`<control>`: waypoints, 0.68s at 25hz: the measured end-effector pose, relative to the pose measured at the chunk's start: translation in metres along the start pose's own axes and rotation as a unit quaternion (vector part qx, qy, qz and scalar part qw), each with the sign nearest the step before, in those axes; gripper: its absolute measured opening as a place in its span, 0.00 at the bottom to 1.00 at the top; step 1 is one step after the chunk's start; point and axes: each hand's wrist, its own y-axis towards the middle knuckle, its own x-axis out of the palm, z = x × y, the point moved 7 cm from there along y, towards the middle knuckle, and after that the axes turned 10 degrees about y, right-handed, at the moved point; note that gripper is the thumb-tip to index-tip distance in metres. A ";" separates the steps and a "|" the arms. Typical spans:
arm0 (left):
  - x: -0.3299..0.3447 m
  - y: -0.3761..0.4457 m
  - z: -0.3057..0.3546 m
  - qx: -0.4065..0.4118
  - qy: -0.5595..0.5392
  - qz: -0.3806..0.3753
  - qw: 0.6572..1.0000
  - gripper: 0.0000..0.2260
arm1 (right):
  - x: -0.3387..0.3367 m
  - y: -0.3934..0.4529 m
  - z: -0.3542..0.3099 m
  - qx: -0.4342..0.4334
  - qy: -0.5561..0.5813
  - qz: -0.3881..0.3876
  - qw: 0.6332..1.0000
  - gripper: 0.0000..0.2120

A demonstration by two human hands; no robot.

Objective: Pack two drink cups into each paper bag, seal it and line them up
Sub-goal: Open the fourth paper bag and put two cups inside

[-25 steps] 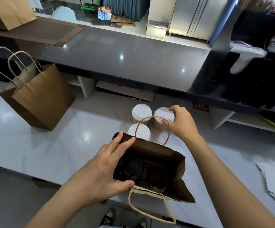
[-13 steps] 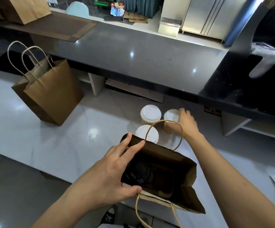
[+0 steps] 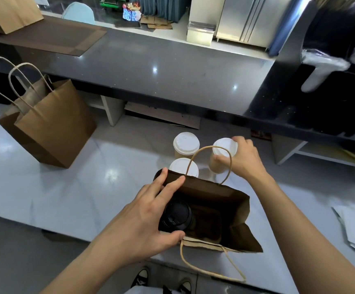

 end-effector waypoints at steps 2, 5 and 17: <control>0.000 0.003 -0.001 0.003 -0.003 -0.001 1.000 0.46 | -0.014 -0.012 0.005 0.009 0.011 0.017 1.000 0.43; 0.001 0.005 -0.003 0.002 -0.001 0.000 1.000 0.46 | -0.040 -0.035 0.008 0.012 0.036 0.050 0.998 0.42; 0.002 0.008 -0.005 0.010 -0.001 0.003 1.000 0.47 | -0.155 -0.175 -0.033 -0.063 0.193 0.132 0.970 0.37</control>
